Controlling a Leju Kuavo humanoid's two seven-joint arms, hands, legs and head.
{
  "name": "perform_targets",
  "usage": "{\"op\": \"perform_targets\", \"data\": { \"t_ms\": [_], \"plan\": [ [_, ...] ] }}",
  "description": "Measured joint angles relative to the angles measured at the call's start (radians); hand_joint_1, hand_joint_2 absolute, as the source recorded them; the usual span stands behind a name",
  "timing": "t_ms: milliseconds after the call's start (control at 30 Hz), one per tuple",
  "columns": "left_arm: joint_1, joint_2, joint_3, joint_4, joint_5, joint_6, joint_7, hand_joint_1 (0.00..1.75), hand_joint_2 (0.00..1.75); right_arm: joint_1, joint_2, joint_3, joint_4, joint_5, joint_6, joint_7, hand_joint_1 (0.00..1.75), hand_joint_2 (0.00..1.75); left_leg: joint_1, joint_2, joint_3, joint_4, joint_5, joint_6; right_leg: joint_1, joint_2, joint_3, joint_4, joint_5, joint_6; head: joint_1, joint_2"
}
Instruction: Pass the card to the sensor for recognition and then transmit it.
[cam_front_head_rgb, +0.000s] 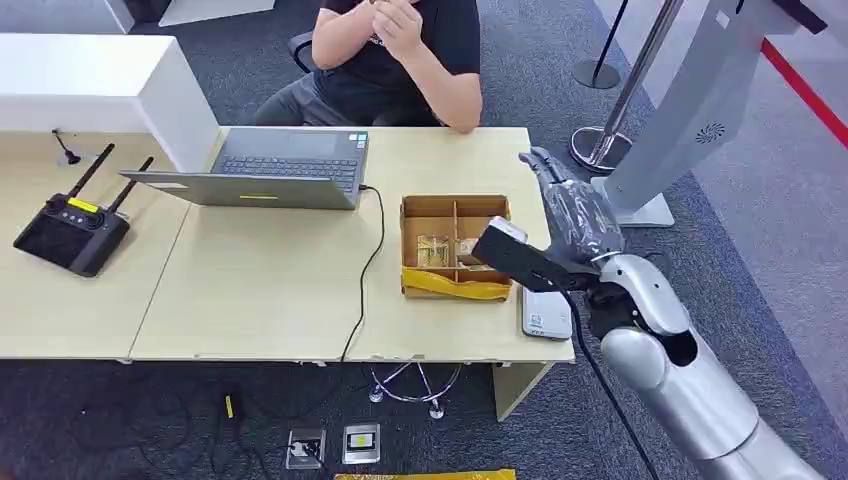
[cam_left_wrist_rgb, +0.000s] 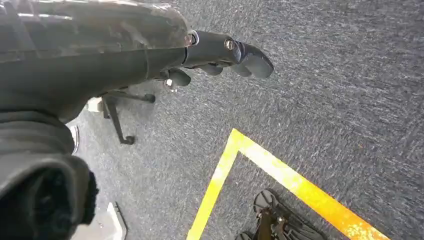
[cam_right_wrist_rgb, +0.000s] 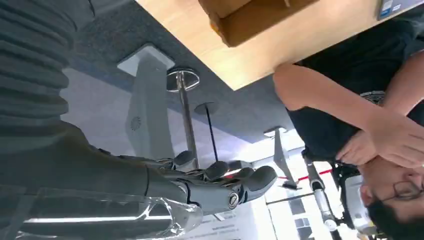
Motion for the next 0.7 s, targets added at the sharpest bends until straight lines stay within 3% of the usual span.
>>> {"op": "perform_targets", "data": {
  "t_ms": [333, 500, 700],
  "plan": [
    [-0.004, -0.001, -0.001, 0.000, -0.028, 0.000, 0.015, 0.00, 0.00, 0.148, -0.002, 0.000, -0.027, 0.124, -0.107, 0.019, 0.00, 1.75, 0.000, 0.000, -0.001, 0.000, 0.000, 0.000, 0.000, 0.000, 0.000, 0.000, 0.000, 0.000, 0.000, 0.000],
    [-0.008, -0.003, -0.001, 0.000, -0.038, 0.000, 0.015, 0.00, 0.00, 0.171, 0.023, 0.009, 0.050, 0.164, -0.171, -0.015, 0.00, 1.75, 0.000, 0.000, -0.001, 0.000, 0.000, 0.000, 0.000, -0.001, 0.000, 0.000, -0.001, -0.001, 0.000, 0.000],
    [-0.009, -0.003, -0.001, 0.000, -0.045, 0.000, 0.015, 0.00, 0.00, 0.177, 0.060, 0.013, 0.119, 0.189, -0.182, -0.006, 0.00, 1.75, 0.000, 0.000, -0.001, 0.000, 0.000, 0.000, 0.000, -0.001, 0.000, 0.000, -0.001, -0.001, 0.000, 0.000]
  ]
}}
